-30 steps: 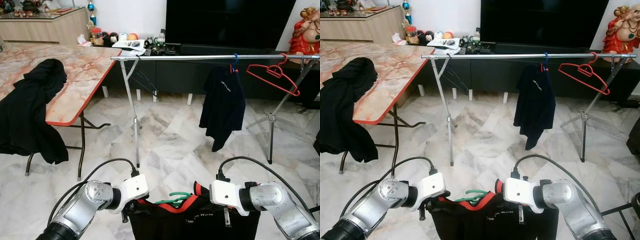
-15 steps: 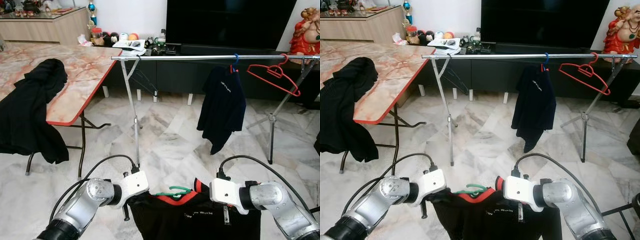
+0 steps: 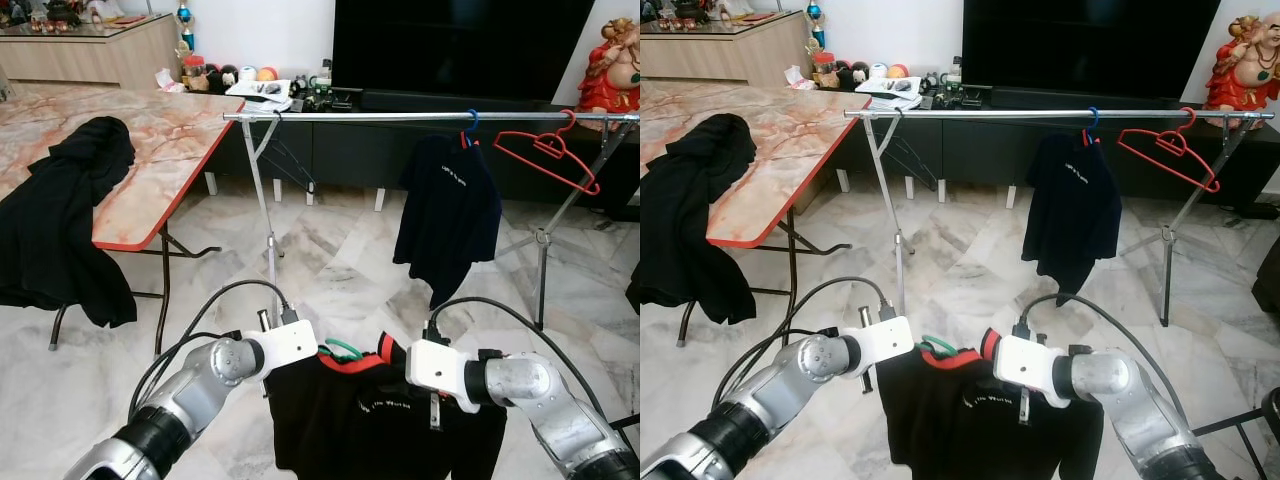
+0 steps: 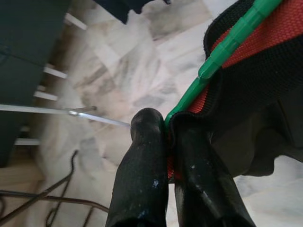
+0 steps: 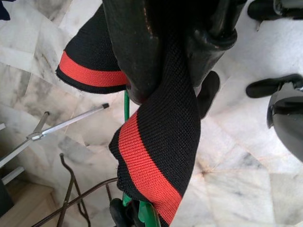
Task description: Hang hanger
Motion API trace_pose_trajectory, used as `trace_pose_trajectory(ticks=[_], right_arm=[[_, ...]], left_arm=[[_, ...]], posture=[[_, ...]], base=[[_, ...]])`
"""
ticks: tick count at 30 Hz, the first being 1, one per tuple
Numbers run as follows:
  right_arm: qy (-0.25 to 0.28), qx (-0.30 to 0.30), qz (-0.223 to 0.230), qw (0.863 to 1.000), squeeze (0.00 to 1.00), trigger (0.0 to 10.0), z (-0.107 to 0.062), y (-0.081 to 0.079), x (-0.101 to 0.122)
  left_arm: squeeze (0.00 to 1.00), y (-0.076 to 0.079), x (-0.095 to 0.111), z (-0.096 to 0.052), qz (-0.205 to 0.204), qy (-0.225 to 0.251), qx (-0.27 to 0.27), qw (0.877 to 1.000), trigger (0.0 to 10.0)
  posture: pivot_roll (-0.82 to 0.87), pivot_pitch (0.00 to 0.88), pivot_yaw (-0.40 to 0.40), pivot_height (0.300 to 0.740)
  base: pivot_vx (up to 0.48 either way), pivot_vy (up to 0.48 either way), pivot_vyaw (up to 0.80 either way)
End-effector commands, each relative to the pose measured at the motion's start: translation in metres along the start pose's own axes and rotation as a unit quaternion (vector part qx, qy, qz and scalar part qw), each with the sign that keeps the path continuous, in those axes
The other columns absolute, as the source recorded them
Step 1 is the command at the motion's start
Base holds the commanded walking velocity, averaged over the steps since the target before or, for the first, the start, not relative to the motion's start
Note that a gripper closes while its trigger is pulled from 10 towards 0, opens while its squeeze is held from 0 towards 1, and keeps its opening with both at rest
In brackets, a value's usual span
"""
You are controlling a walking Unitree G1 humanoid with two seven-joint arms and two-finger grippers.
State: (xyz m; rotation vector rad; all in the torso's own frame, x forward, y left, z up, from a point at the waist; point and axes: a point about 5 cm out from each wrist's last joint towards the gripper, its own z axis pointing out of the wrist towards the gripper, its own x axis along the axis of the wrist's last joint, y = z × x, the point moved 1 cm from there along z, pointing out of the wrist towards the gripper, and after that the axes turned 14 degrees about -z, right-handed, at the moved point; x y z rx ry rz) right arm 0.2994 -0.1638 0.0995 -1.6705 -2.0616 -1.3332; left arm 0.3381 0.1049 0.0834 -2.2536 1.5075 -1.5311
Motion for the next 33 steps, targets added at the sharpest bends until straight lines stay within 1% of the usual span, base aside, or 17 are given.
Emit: trace_pose_trajectory(ticks=[1, 2, 3, 4, 5, 6, 7, 8, 9, 10, 14, 19, 26, 30, 31, 32, 33], right_arm=[[-0.026, 0.029, 0.021, 0.999, 0.00, 10.0, -0.018, -0.013, -0.019], [-0.026, 0.029, 0.023, 0.999, 0.00, 10.0, -0.018, -0.014, -0.019], [-0.026, 0.030, 0.024, 0.999, 0.00, 10.0, -0.018, -0.015, -0.019], [-0.026, 0.030, 0.024, 0.999, 0.00, 10.0, -0.018, -0.015, -0.019], [-0.027, 0.030, 0.026, 0.999, 0.00, 10.0, -0.018, -0.016, -0.020], [-0.028, 0.030, 0.026, 0.999, 0.00, 10.0, -0.018, -0.016, -0.020], [-0.027, 0.032, 0.027, 0.999, 0.00, 10.0, -0.018, -0.016, -0.020], [-0.026, 0.033, 0.027, 0.999, 0.00, 10.0, -0.017, -0.017, -0.020], [-0.025, 0.037, 0.026, 0.999, 0.00, 10.0, -0.017, -0.017, -0.020], [-0.025, 0.040, 0.024, 0.999, 0.00, 10.0, -0.017, -0.017, -0.020], [-0.021, 0.056, 0.017, 0.998, 0.00, 10.0, -0.015, -0.019, -0.017], [-0.013, 0.081, 0.010, 0.997, 0.00, 10.0, -0.012, -0.024, -0.014], [-0.005, 0.122, 0.002, 0.993, 0.00, 10.0, -0.011, -0.034, -0.012], [-0.006, 0.120, 0.001, 0.993, 0.00, 10.0, -0.010, -0.034, -0.012], [-0.006, 0.121, 0.001, 0.993, 0.00, 10.0, -0.010, -0.033, -0.012], [-0.005, 0.122, 0.001, 0.993, 0.00, 10.0, -0.010, -0.033, -0.011], [-0.004, 0.123, 0.000, 0.992, 0.00, 10.0, -0.010, -0.034, -0.011]], left_arm=[[0.00, -0.062, -0.095, -0.043, -0.033, -0.222, 0.173, 0.959, 0.0], [0.00, -0.064, -0.096, -0.043, -0.031, -0.222, 0.181, 0.958, 0.0], [0.00, -0.064, -0.094, -0.043, -0.034, -0.210, 0.176, 0.961, 0.0], [0.00, -0.064, -0.094, -0.043, -0.034, -0.210, 0.176, 0.961, 0.0], [0.00, -0.059, -0.086, -0.038, -0.054, -0.170, 0.149, 0.973, 0.0], [0.00, -0.055, -0.081, -0.035, -0.066, -0.146, 0.129, 0.979, 0.0], [0.00, -0.045, -0.068, -0.031, -0.074, -0.099, 0.079, 0.989, 0.0], [0.00, -0.040, -0.062, -0.029, -0.071, -0.076, 0.054, 0.993, 0.0], [0.00, -0.031, -0.051, -0.028, -0.062, -0.040, 0.008, 0.997, 0.0], [0.00, -0.027, -0.047, -0.028, -0.058, -0.027, -0.009, 0.998, 0.0], [0.00, -0.005, -0.037, -0.030, -0.042, -0.009, -0.106, 0.993, 0.0], [0.00, 0.013, -0.030, -0.031, -0.054, 0.004, -0.183, 0.982, 0.0], [0.00, 0.018, -0.026, -0.036, -0.055, 0.009, -0.213, 0.975, 0.0], [0.00, 0.016, -0.025, -0.036, -0.050, 0.007, -0.211, 0.976, 0.0], [0.00, 0.016, -0.025, -0.036, -0.047, 0.006, -0.207, 0.977, 4.7], [0.00, 0.015, -0.026, -0.036, -0.047, 0.001, -0.208, 0.977, 10.0], [0.00, 0.016, -0.027, -0.036, -0.050, -0.002, -0.211, 0.976, 10.0]], posture=[[-0.02, 0.000, -0.021, 0.740], [-0.03, 0.000, -0.020, 0.740], [-0.02, 0.000, -0.020, 0.740], [-0.02, 0.000, -0.020, 0.740], [-0.02, 0.000, -0.021, 0.740], [-0.02, 0.000, -0.021, 0.740], [-0.02, 0.000, -0.022, 0.740], [-0.02, 0.000, -0.022, 0.740], [-0.02, 0.000, -0.022, 0.740], [-0.02, 0.000, -0.022, 0.740], [-0.02, 0.000, -0.020, 0.740], [-0.02, 0.000, -0.021, 0.740], [-0.02, 0.000, -0.022, 0.740], [-0.02, 0.000, -0.022, 0.740], [-0.02, 0.000, -0.022, 0.740], [-0.02, 0.000, -0.022, 0.740], [-0.02, 0.000, -0.022, 0.740]], base=[[0.000, 0.000, 0.00], [0.000, 0.000, 0.00], [0.000, 0.000, 0.00], [0.000, 0.000, 0.00], [0.000, 0.000, 0.00], [0.000, 0.000, 0.00], [0.000, 0.000, 0.00], [0.000, 0.000, 0.00], [0.000, 0.000, 0.00], [0.000, 0.000, 0.00], [0.000, 0.000, 0.00], [0.000, 0.000, 0.00], [0.000, 0.000, 0.00], [0.000, 0.000, 0.00], [0.000, 0.000, 0.00], [0.000, 0.000, 0.00], [0.000, 0.000, 0.00]])
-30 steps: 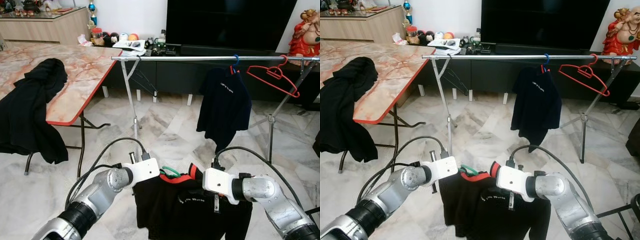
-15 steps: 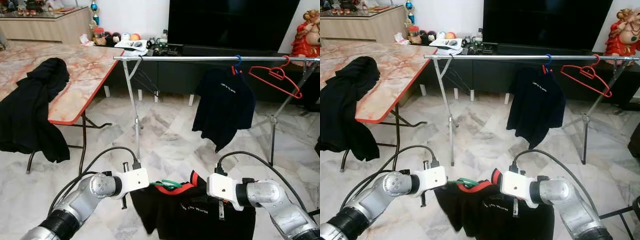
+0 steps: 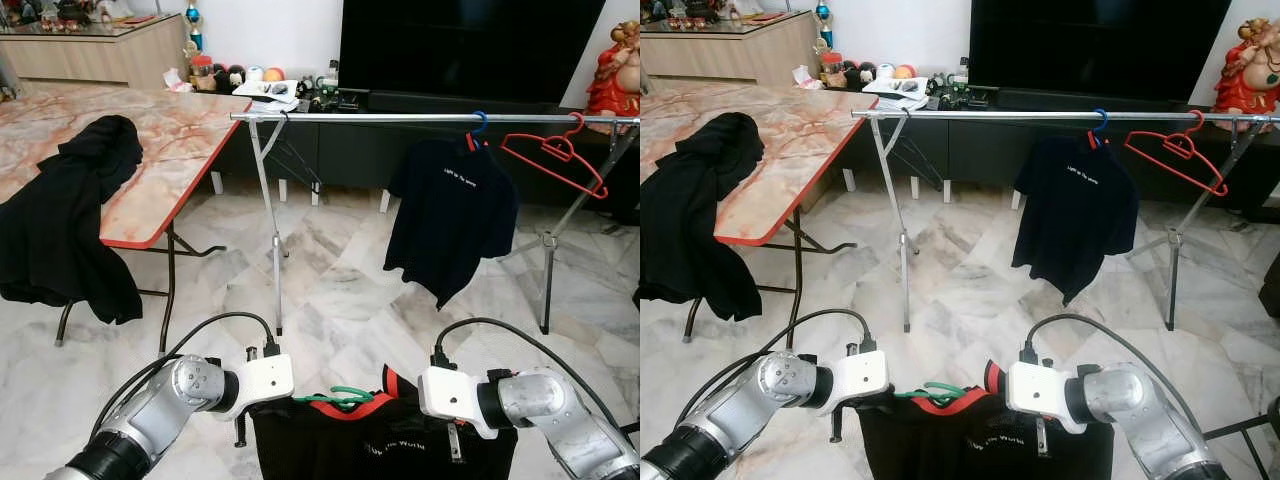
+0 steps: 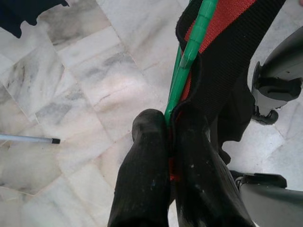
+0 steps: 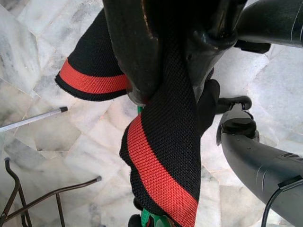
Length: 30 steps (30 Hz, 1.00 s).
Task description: Hang hanger
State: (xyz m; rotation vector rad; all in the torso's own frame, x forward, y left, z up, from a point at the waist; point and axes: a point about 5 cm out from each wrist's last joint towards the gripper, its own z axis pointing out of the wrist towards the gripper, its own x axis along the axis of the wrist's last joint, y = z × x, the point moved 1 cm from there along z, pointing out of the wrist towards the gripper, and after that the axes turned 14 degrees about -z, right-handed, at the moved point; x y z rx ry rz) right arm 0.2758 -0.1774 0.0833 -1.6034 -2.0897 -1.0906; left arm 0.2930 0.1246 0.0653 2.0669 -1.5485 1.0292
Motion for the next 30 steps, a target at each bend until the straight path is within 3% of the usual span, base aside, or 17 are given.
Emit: trace_pose_trajectory(ticks=[1, 3, 4, 5, 7, 8, 9, 18, 19, 20, 23, 24, 25, 28, 29, 30], right_arm=[[-0.007, 0.027, -0.010, 1.000, 0.00, 10.0, 0.000, -0.005, 0.000], [-0.006, 0.028, -0.010, 1.000, 0.00, 10.0, 0.000, -0.006, 0.000], [-0.006, 0.028, -0.010, 1.000, 0.00, 10.0, 0.000, -0.006, 0.000], [-0.006, 0.029, -0.010, 1.000, 0.00, 10.0, 0.000, -0.006, 0.000], [-0.005, 0.031, -0.010, 0.999, 0.00, 10.0, 0.000, -0.007, 0.000], [-0.004, 0.032, -0.010, 0.999, 0.00, 10.0, 0.001, -0.007, 0.000], [-0.003, 0.033, -0.010, 0.999, 0.00, 10.0, 0.001, -0.007, 0.001], [0.000, 0.034, -0.011, 0.999, 0.00, 10.0, 0.002, -0.007, 0.002], [0.000, 0.033, -0.011, 0.999, 0.00, 10.0, 0.002, -0.006, 0.002], [-0.001, 0.032, -0.011, 0.999, 0.00, 10.0, 0.002, -0.006, 0.002], [-0.001, 0.032, -0.011, 0.999, 0.00, 10.0, 0.001, -0.005, 0.002], [-0.002, 0.031, -0.011, 0.999, 0.00, 10.0, 0.001, -0.005, 0.002], [-0.002, 0.031, -0.011, 0.999, 0.00, 10.0, 0.001, -0.005, 0.002], [-0.003, 0.031, -0.011, 0.999, 0.00, 10.0, 0.002, -0.005, 0.002], [-0.003, 0.031, -0.011, 0.999, 0.00, 10.0, 0.002, -0.005, 0.002], [-0.003, 0.031, -0.011, 0.999, 0.00, 10.0, 0.001, -0.005, 0.001]], left_arm=[[0.00, -0.010, 0.003, -0.010, -0.001, -0.001, 0.021, 1.000, 10.0], [0.01, -0.009, 0.003, -0.009, -0.004, 0.002, 0.014, 1.000, 10.0], [0.71, -0.009, 0.004, -0.009, -0.003, 0.004, 0.015, 1.000, 10.0], [1.00, -0.008, 0.005, -0.010, -0.004, 0.006, 0.013, 1.000, 10.0], [1.00, -0.008, 0.005, -0.010, -0.001, 0.006, 0.011, 1.000, 10.0], [0.84, -0.008, 0.005, -0.010, 0.002, 0.003, 0.014, 1.000, 10.0], [0.00, -0.007, 0.003, -0.010, 0.005, -0.005, 0.010, 1.000, 10.0], [0.00, -0.005, 0.003, -0.008, 0.001, -0.005, 0.005, 1.000, 10.0], [0.00, -0.004, 0.002, -0.008, 0.002, -0.009, 0.003, 1.000, 7.2], [0.00, -0.003, -0.001, -0.008, 0.000, -0.016, -0.002, 1.000, 0.0], [0.00, -0.001, -0.003, -0.008, 0.002, -0.022, -0.009, 1.000, 0.3], [0.00, -0.001, -0.004, -0.009, 0.002, -0.024, -0.008, 1.000, 7.7], [0.00, -0.001, -0.005, -0.009, 0.002, -0.029, -0.009, 1.000, 10.0], [0.00, 0.000, -0.009, -0.012, -0.005, -0.039, -0.023, 0.999, 10.0], [0.29, 0.002, -0.010, -0.015, -0.013, -0.039, -0.034, 0.999, 10.0], [0.29, 0.002, -0.010, -0.016, -0.015, -0.038, -0.037, 0.999, 10.0]], posture=[[-0.02, 0.000, -0.022, 0.740], [-0.02, 0.000, -0.022, 0.740], [-0.02, 0.000, -0.023, 0.740], [-0.02, 0.000, -0.023, 0.740], [-0.02, 0.000, -0.023, 0.740], [-0.02, 0.000, -0.024, 0.740], [-0.02, 0.000, -0.024, 0.740], [-0.02, 0.000, -0.025, 0.740], [-0.02, 0.000, -0.025, 0.740], [-0.02, 0.000, -0.025, 0.740], [-0.02, 0.000, -0.024, 0.740], [-0.02, 0.000, -0.023, 0.740], [-0.02, 0.000, -0.024, 0.740], [-0.02, 0.000, -0.023, 0.740], [-0.02, 0.000, -0.023, 0.740], [-0.02, 0.000, -0.023, 0.740]], base=[[0.000, 0.000, 0.00], [0.000, 0.000, 0.00], [0.000, 0.000, 0.00], [0.000, 0.000, 0.00], [0.000, 0.000, 0.00], [0.000, 0.000, 0.00], [0.000, 0.000, 0.00], [0.000, 0.000, 0.00], [0.000, 0.000, 0.00], [0.000, 0.000, 0.00], [0.000, 0.000, 0.00], [0.000, 0.000, 0.00], [0.000, 0.000, 0.00], [0.000, 0.000, 0.00], [0.000, 0.000, 0.00], [0.000, 0.000, 0.00]])
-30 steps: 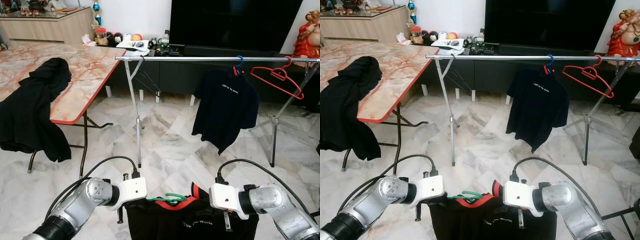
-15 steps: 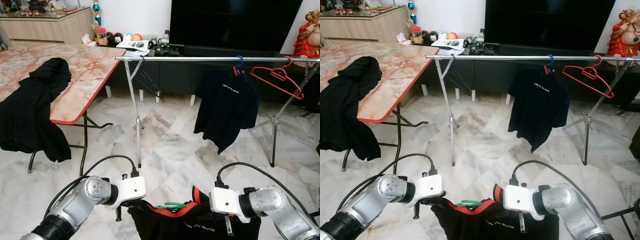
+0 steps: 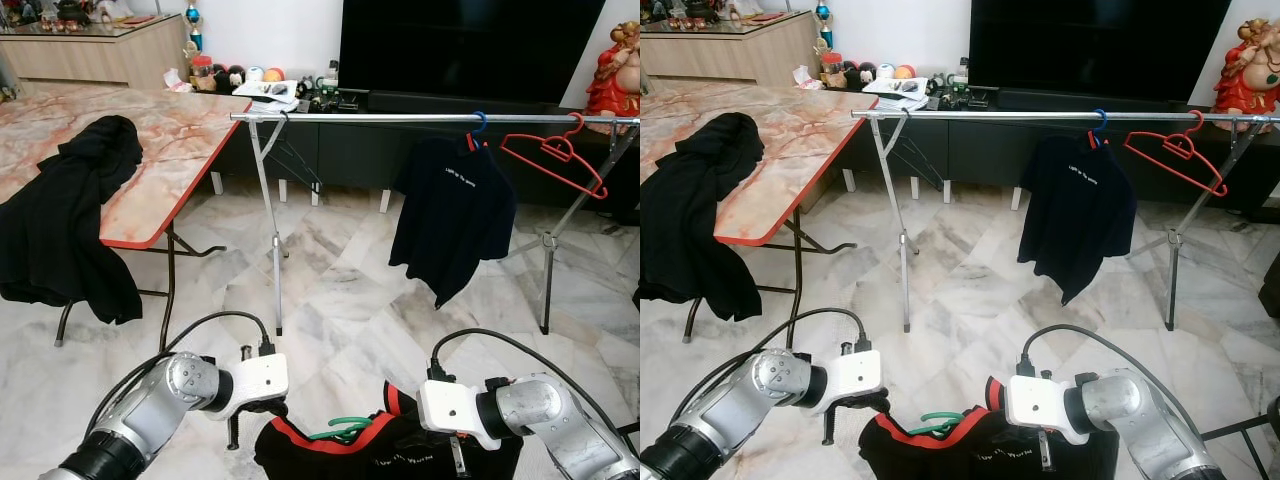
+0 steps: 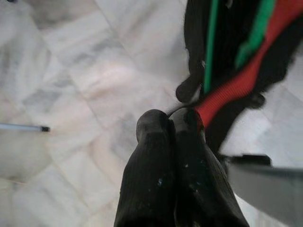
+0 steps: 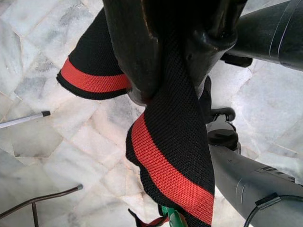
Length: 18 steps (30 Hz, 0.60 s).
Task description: Hang hanger
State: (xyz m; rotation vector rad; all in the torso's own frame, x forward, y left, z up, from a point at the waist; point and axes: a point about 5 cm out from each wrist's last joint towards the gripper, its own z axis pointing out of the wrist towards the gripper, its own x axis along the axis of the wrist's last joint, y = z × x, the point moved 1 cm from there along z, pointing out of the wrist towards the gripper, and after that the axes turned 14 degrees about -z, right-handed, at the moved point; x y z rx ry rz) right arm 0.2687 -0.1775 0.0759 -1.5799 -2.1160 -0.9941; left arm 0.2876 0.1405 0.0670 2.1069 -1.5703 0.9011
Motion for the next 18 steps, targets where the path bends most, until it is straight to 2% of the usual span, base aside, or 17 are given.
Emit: trace_pose_trajectory(ticks=[1, 18], right_arm=[[0.002, -0.005, -0.011, 1.000, 0.00, 10.0, -0.0024, 0.0038, 0.0035], [-0.001, -0.001, -0.019, 1.000, 0.00, 10.0, -0.0036, 0.0045, 0.0041]], left_arm=[[1.00, 0.0026, 0.0003, -0.0035, -0.006, 0.005, -0.013, 1.000, 10.0], [1.00, 0.0101, 0.0071, -0.0038, -0.011, 0.027, -0.043, 0.999, 10.0]], posture=[[-0.02, 0.000, -0.023, 0.740], [-0.02, 0.000, -0.028, 0.740]], base=[[0.000, 0.000, 0.00], [0.000, 0.000, 0.00]])
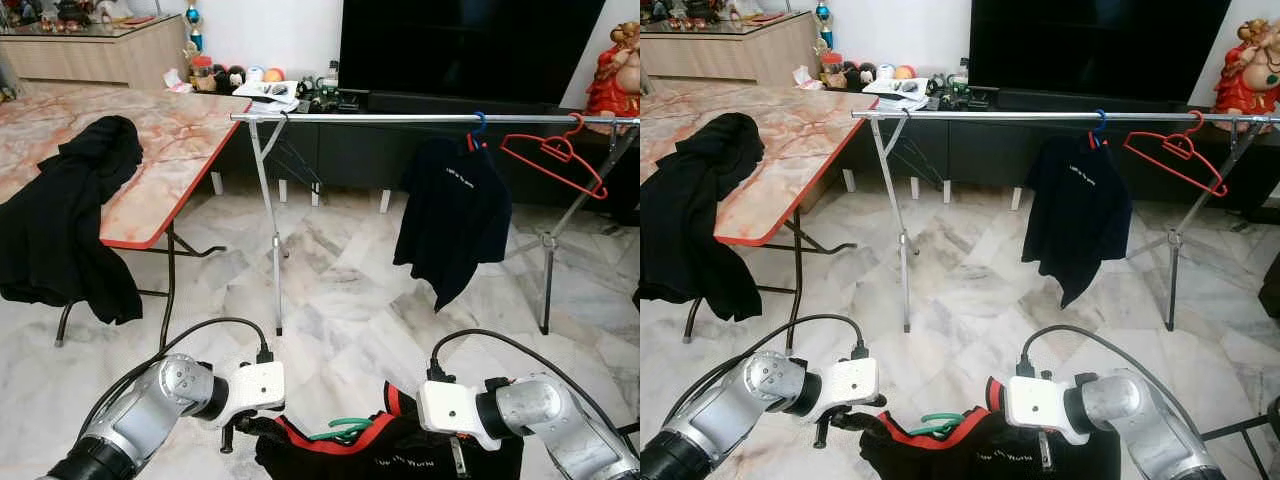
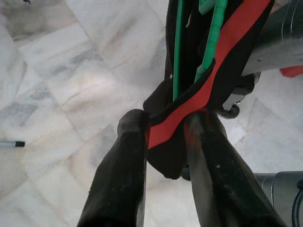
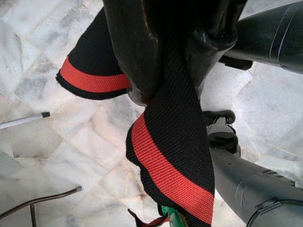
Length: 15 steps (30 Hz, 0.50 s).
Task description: Hang hanger
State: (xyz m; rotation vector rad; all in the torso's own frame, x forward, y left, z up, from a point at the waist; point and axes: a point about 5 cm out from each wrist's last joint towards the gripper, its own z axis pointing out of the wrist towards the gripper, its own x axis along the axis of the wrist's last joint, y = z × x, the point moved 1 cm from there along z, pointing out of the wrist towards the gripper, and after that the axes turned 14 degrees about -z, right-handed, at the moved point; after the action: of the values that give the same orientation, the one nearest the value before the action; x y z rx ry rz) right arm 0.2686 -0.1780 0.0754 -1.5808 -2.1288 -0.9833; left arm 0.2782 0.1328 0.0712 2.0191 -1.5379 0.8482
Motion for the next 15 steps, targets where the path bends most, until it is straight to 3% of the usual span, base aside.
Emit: trace_pose_trajectory(ticks=[1, 5, 6, 7, 15], right_arm=[[0.004, -0.005, -0.018, 1.000, 0.00, 10.0, -0.004, 0.005, 0.006], [0.006, -0.005, -0.021, 1.000, 0.00, 10.0, -0.004, 0.006, 0.007], [0.007, -0.005, -0.023, 1.000, 0.00, 10.0, -0.004, 0.007, 0.008], [0.007, -0.006, -0.026, 1.000, 0.00, 10.0, -0.005, 0.008, 0.009], [0.010, -0.007, -0.039, 0.999, 0.00, 10.0, -0.008, 0.011, 0.014]], left_arm=[[1.00, 0.000, 0.001, -0.003, -0.002, 0.004, 0.002, 1.000, 10.0], [1.00, 0.002, 0.001, -0.002, 0.001, 0.001, -0.006, 1.000, 10.0], [0.56, 0.002, 0.000, 0.000, 0.005, -0.002, -0.004, 1.000, 10.0], [0.00, 0.003, 0.000, 0.001, 0.005, -0.006, -0.007, 1.000, 10.0], [0.00, 0.006, 0.002, 0.008, 0.011, -0.006, -0.020, 1.000, 10.0]], posture=[[-0.02, 0.000, -0.027, 0.740], [-0.02, 0.000, -0.028, 0.740], [-0.02, 0.000, -0.029, 0.740], [-0.02, 0.000, -0.028, 0.740], [-0.03, 0.000, -0.028, 0.740]], base=[[0.000, 0.000, 0.00], [0.000, 0.000, 0.00], [0.000, 0.000, 0.00], [0.000, 0.000, 0.00], [0.000, 0.000, 0.00]])
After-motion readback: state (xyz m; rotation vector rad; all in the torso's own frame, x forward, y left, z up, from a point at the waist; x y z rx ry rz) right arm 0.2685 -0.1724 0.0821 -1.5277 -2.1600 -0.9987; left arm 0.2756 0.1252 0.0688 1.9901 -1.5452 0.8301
